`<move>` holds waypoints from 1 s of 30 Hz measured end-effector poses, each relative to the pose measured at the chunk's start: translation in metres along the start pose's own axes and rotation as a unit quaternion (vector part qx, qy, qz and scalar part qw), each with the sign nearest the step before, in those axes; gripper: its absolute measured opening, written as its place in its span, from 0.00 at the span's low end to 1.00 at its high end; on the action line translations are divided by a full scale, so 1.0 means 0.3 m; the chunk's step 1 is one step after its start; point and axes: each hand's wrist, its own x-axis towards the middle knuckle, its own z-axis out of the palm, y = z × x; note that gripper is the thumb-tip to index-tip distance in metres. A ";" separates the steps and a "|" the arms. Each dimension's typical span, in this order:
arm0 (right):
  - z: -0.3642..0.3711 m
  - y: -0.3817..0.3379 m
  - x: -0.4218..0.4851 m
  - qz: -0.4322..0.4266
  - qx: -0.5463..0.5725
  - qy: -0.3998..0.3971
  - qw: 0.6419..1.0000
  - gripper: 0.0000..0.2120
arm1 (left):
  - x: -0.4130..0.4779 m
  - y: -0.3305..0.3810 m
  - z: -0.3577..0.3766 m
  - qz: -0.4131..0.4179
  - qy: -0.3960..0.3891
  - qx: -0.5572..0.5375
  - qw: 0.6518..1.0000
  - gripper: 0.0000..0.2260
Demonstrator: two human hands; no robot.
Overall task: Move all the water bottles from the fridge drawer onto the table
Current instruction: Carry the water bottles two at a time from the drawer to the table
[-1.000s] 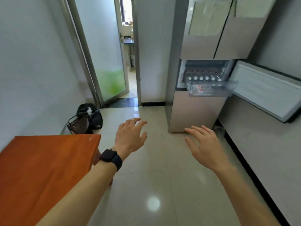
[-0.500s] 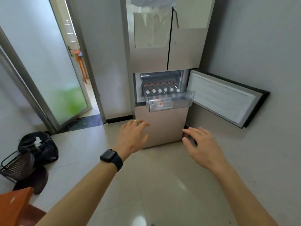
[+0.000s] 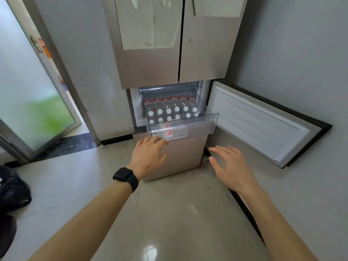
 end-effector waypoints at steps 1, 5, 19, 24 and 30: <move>0.008 0.021 0.051 0.002 0.002 -0.005 1.000 0.21 | 0.052 -0.003 0.011 -0.001 -0.005 -0.002 1.000 0.21; 0.049 0.094 0.279 -0.008 0.004 -0.024 1.000 0.21 | 0.255 -0.030 0.070 -0.015 -0.014 -0.009 1.000 0.21; 0.144 0.170 1.204 -0.163 0.017 -0.136 0.977 0.20 | 0.859 -0.206 0.208 -0.211 -0.048 -0.074 0.973 0.18; 0.296 0.135 1.451 -0.189 -0.032 -0.213 0.958 0.21 | 1.005 -0.315 0.280 -0.259 -0.112 -0.190 0.940 0.15; 0.543 0.047 1.636 -0.165 -0.063 -0.328 0.928 0.27 | 1.189 -0.421 0.396 -0.261 -0.243 -0.193 0.914 0.17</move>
